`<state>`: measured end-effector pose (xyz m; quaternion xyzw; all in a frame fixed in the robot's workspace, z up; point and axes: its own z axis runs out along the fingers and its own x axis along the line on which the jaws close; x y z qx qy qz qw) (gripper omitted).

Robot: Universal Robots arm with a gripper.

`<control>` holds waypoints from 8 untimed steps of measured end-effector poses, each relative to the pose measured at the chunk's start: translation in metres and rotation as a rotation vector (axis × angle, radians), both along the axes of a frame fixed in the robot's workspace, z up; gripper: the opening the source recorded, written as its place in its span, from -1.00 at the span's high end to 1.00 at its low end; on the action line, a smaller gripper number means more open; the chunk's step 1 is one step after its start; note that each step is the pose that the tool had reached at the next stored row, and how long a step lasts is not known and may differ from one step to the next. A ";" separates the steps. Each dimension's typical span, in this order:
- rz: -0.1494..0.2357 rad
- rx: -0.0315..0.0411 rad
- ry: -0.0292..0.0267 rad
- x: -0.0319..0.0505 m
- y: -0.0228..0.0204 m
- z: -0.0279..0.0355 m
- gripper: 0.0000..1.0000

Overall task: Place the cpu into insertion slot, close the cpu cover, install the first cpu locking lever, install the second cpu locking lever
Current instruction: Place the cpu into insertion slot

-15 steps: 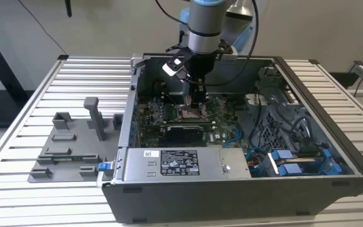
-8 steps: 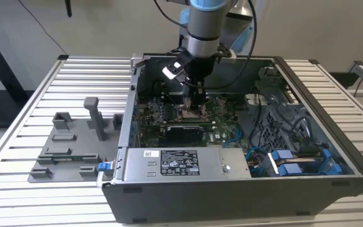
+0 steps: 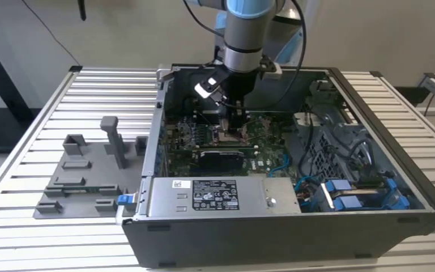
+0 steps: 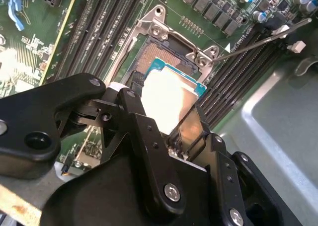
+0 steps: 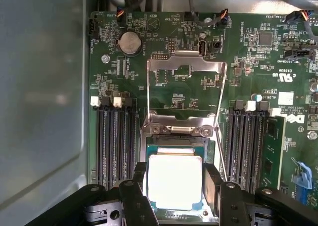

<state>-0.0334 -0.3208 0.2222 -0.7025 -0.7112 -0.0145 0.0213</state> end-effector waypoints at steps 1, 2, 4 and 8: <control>0.000 0.0000 0.0000 0.0000 0.0000 -0.0011 -0.09; 0.000 0.0000 0.0000 0.0000 0.0000 -0.0022 -0.09; 0.000 -0.0001 0.0000 0.0000 0.0000 -0.0044 -0.09; 0.000 -0.0001 0.0000 -0.0002 0.0000 -0.0093 -0.09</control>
